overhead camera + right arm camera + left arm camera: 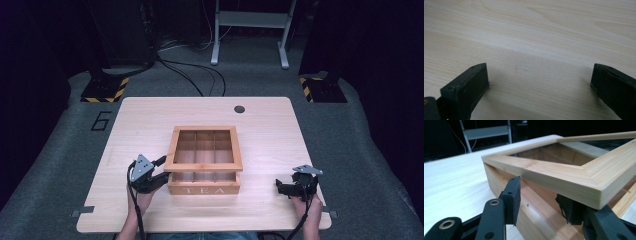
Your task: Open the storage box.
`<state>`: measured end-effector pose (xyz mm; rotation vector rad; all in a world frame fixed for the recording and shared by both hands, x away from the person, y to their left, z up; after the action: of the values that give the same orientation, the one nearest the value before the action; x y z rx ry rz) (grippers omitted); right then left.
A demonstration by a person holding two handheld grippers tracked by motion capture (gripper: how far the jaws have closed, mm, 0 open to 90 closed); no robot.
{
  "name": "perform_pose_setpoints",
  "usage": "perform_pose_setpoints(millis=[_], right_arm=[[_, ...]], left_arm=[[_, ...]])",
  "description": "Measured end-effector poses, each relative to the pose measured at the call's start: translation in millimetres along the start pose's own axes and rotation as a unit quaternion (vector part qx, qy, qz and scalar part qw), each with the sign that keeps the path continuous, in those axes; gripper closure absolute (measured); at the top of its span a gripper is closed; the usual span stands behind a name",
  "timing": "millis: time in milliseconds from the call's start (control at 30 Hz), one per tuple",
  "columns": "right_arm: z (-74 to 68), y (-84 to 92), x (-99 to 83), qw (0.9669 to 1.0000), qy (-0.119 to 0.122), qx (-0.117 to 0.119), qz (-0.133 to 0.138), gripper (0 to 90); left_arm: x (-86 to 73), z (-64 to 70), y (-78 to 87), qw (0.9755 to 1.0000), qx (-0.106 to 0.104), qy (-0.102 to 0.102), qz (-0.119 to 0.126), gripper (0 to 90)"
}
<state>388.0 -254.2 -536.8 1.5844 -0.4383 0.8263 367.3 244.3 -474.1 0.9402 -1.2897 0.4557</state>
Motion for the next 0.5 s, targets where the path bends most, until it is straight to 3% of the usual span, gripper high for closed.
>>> perform_pose_setpoints(millis=[167, 300, 500], right_arm=[[0.0, 0.0, 0.0, 1.0, 0.0, 0.0, 0.0, 1.0], [0.0, 0.0, 0.0, 1.0, -0.001, 0.0, 0.0, 1.0], [0.0, 0.0, 0.0, 1.0, 0.0, 0.0, 0.0, 1.0]], left_arm=[[-6.9, -0.2, -0.5, 0.9998, -0.012, 0.007, -0.016, 50.7], [-8.9, -2.1, -0.3, 0.9989, -0.031, 0.0, -0.034, 48.8], [-18.3, -2.2, 1.8, 0.9982, -0.04, 0.0, -0.045, 45.6]])
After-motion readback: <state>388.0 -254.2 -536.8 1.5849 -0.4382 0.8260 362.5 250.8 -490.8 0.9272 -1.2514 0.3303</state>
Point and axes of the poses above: each handheld gripper's, and its own axes: y roughly backward along the jaws, x roughly out of its top, z roughly to its right, the point moved 1 cm from there along -y, roughly forward along the jaws, and after that the axes turned 1 degree about -y, right-handed, at the moved point
